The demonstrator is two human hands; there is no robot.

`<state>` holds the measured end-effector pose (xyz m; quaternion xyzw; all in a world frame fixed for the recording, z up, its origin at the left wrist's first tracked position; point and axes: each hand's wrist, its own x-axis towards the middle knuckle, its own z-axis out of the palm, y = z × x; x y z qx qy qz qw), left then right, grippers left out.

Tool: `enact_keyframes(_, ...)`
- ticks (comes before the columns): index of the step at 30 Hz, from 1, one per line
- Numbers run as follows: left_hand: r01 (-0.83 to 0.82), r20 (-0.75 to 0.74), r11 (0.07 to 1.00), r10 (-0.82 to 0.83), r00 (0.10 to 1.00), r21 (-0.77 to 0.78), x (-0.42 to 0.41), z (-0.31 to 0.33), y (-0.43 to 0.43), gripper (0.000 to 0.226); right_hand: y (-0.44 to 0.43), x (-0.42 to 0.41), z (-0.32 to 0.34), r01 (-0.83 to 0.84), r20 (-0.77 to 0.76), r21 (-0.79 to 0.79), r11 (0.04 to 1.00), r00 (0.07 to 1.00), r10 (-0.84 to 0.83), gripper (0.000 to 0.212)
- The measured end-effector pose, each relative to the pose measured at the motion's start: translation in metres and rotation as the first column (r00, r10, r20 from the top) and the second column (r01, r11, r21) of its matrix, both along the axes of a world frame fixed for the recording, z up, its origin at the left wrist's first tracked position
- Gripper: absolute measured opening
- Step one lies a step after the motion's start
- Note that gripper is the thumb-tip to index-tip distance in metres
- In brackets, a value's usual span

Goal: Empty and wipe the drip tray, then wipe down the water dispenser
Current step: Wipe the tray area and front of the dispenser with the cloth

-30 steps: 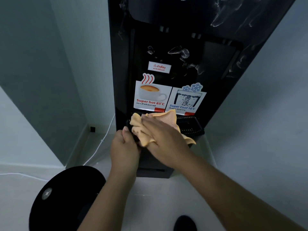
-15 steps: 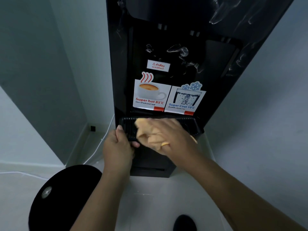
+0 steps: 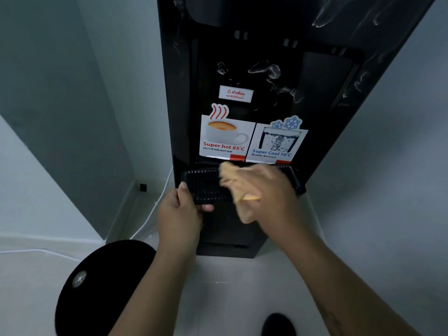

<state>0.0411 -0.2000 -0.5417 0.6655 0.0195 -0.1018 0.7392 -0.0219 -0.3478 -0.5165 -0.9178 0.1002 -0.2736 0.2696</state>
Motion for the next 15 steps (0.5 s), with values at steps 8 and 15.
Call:
enact_keyframes(8,-0.017,0.129,0.999,0.022,0.991,-0.041,-0.002,0.0,0.002,0.018,-0.019,-0.03,-0.004,0.343,0.193,0.322,0.882,0.889,-0.416,0.056)
enact_keyframes(15,0.222,0.312,0.928,-0.315,0.896,0.3,0.01,-0.007,0.026,0.05,-0.023,-0.03,-0.011,0.326,0.112,0.277,0.904,0.923,-0.368,0.051)
